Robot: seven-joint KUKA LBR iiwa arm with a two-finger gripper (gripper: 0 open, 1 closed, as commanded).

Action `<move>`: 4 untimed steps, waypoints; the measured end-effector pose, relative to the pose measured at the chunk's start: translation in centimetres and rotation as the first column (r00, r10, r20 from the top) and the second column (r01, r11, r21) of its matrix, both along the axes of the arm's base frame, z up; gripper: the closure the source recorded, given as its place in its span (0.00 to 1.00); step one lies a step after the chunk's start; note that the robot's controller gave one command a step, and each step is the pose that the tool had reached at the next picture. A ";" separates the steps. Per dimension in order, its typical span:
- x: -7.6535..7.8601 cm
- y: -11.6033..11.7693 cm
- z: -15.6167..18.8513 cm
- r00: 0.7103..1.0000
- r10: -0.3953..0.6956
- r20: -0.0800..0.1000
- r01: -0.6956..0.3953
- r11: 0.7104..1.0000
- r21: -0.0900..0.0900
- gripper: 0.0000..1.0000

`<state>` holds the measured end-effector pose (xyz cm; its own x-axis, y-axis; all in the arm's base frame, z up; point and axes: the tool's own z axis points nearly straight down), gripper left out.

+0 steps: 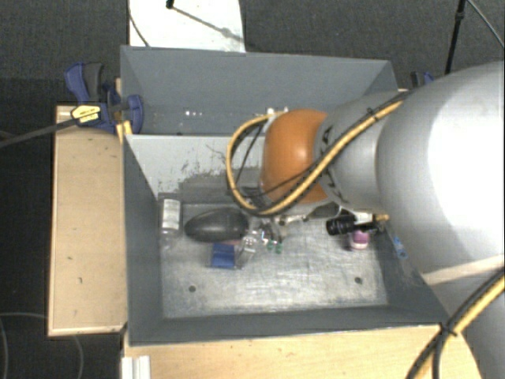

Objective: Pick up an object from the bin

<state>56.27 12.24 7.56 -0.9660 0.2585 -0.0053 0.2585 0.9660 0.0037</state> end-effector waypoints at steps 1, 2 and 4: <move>-2.0 6.4 -0.4 1.000 -0.016 -0.001 0.016 1.000 0.000 0.00; -6.2 10.6 -0.4 0.997 0.079 0.002 -0.079 0.997 -0.013 0.00; -6.6 7.9 16.7 0.945 0.327 0.002 -0.327 0.945 -0.003 1.00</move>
Offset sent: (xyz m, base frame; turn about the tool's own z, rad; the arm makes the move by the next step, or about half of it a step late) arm -0.0213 0.0616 -0.0056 0.0196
